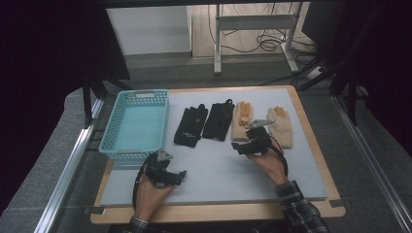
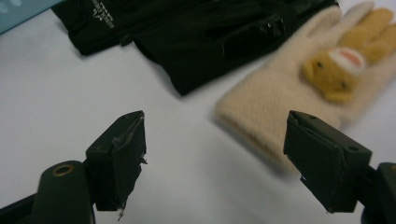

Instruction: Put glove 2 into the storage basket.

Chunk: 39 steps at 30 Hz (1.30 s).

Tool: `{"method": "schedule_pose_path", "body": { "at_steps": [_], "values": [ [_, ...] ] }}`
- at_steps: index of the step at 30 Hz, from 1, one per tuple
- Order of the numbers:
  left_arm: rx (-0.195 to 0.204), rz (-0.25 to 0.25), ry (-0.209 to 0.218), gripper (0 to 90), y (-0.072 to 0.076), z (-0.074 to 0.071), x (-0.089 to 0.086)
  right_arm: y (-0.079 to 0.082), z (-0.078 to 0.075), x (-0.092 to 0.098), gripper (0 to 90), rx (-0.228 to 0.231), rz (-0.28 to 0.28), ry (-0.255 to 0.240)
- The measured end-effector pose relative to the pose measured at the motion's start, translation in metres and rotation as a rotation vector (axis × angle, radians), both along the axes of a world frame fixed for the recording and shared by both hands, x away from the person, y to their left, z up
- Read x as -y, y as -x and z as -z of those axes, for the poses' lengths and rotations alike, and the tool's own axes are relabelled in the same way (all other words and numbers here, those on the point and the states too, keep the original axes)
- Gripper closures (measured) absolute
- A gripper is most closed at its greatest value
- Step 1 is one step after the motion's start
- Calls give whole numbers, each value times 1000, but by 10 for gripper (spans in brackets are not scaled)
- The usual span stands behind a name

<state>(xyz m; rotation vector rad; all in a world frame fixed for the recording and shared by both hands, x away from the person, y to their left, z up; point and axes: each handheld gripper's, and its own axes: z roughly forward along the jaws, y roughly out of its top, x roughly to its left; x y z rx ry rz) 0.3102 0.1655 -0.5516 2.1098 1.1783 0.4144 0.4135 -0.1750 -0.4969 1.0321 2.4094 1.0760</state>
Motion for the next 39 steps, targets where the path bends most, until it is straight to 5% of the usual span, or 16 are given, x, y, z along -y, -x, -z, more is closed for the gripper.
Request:
{"method": "schedule_pose_path", "body": {
  "at_steps": [9,15,18,33,38,39],
  "values": [
    [0,1,0,0,0,0,0,-37,-7,-25,283,11,-19,13],
    [1,1,0,0,0,0,0,-62,-2,-37,464,17,0,38],
    [1,1,0,0,0,0,0,-70,0,-42,486,19,6,44],
    [2,0,2,0,0,0,0,-119,22,-77,393,-17,87,82],
    [2,0,2,0,0,0,0,-123,26,-78,492,-65,114,67],
    [2,0,2,0,0,0,0,-122,24,-79,618,-85,117,60]
  ]
}}
